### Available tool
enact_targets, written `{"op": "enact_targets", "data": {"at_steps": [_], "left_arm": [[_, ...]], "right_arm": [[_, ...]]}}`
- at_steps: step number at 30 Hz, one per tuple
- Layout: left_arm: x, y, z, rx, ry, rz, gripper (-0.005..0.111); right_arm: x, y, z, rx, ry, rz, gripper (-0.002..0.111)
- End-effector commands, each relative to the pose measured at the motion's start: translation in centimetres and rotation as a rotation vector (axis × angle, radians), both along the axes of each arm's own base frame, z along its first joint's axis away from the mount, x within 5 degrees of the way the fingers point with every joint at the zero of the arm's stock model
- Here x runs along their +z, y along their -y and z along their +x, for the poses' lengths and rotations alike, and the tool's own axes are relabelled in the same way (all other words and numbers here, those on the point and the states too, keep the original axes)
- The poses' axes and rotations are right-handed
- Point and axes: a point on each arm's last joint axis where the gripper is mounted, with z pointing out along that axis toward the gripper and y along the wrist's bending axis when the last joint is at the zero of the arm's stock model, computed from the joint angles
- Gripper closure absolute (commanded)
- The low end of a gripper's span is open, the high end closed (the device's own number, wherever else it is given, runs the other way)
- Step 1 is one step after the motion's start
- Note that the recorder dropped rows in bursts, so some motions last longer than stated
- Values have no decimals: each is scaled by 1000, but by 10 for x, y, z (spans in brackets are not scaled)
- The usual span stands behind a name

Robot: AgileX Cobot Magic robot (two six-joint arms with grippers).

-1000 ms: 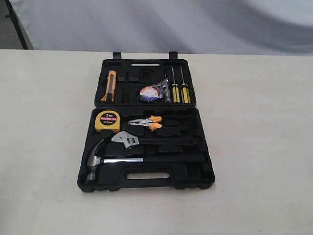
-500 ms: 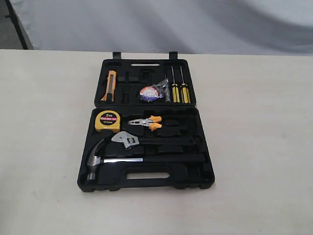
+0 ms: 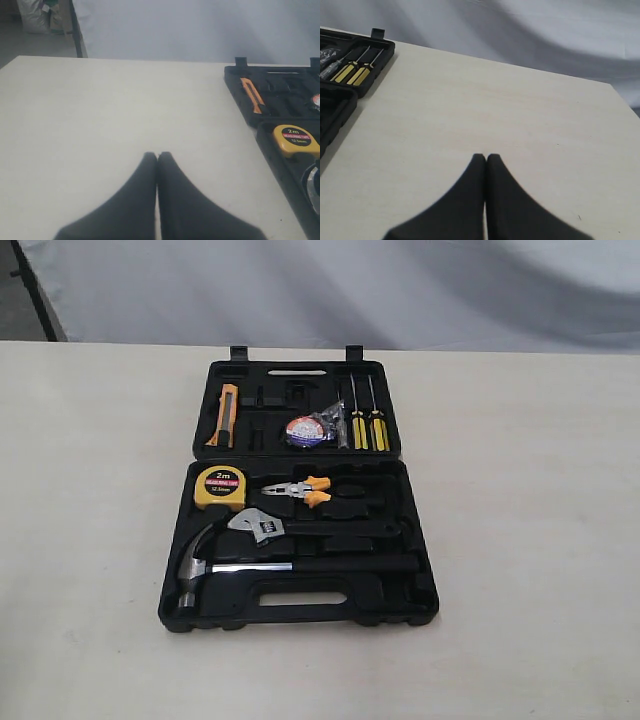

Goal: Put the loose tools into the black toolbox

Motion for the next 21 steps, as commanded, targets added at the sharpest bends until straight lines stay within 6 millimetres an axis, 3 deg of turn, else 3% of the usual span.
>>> {"op": "enact_targets", "data": {"at_steps": [1,6,21], "left_arm": [[-1,0,-2,1,5,-27,105],[-1,0,-2,1,5,-27,105],[-1,0,-2,1,5,-27,105]], "right_arm": [[0,0,0,-20,12,43,109],[0,0,0,-54,36,169,109],[0,0,0,-54,36,169,109]]}}
